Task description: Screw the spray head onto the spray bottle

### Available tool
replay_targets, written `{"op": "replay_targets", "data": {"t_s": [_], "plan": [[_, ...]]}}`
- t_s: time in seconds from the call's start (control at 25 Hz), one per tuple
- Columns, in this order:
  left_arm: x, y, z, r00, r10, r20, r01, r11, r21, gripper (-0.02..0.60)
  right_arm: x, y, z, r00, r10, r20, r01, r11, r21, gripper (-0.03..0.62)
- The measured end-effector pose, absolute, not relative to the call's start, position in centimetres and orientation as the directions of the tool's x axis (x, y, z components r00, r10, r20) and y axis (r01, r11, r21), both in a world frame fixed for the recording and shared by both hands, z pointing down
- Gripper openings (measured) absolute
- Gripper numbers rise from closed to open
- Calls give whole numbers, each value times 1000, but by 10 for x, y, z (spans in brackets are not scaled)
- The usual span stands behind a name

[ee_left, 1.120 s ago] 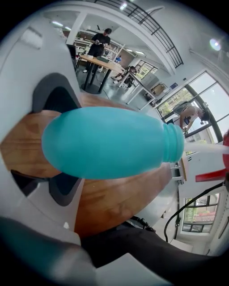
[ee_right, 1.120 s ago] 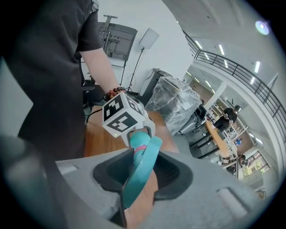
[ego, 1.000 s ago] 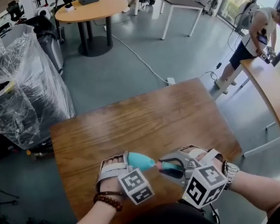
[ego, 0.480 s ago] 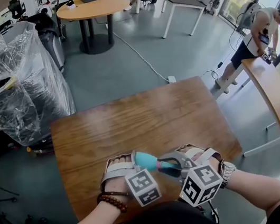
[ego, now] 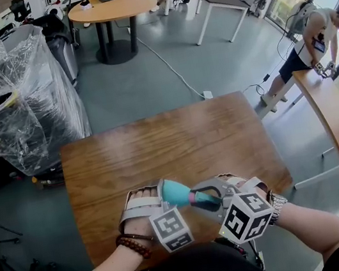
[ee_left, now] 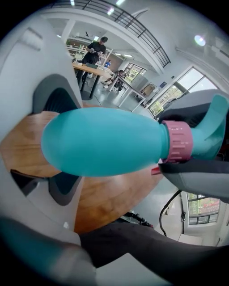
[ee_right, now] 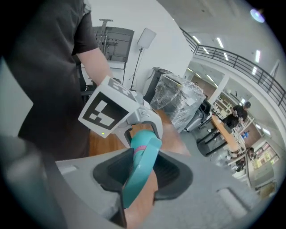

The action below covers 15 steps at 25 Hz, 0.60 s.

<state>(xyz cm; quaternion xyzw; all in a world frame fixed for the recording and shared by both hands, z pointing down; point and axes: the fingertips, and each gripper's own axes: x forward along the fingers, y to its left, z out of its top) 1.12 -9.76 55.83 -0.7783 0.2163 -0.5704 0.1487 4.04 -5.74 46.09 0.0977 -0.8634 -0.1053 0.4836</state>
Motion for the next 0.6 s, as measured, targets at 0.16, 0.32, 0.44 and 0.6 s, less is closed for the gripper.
{"op": "replay_targets", "data": {"t_s": [0.16,0.32,0.44,0.6], "plan": [[9,-105,555,241,-552,798,-187,-833,-520,407,45,-72,462,-550,-213,808,-381,924,-16,124],[9,-110,556,214,-599,772,-166,-801,-575,407,55,-80,472,-616,-137,776,-652,642,-404,124],[6,-110,562,198,-615,764,-137,-789,-599,407,56,-78,480,-697,-88,712,-685,373,-625,126],[10,-105,572,221,-585,780,-148,-811,-566,407,54,-76,483,-720,-100,687,-678,313,-665,133]]}}
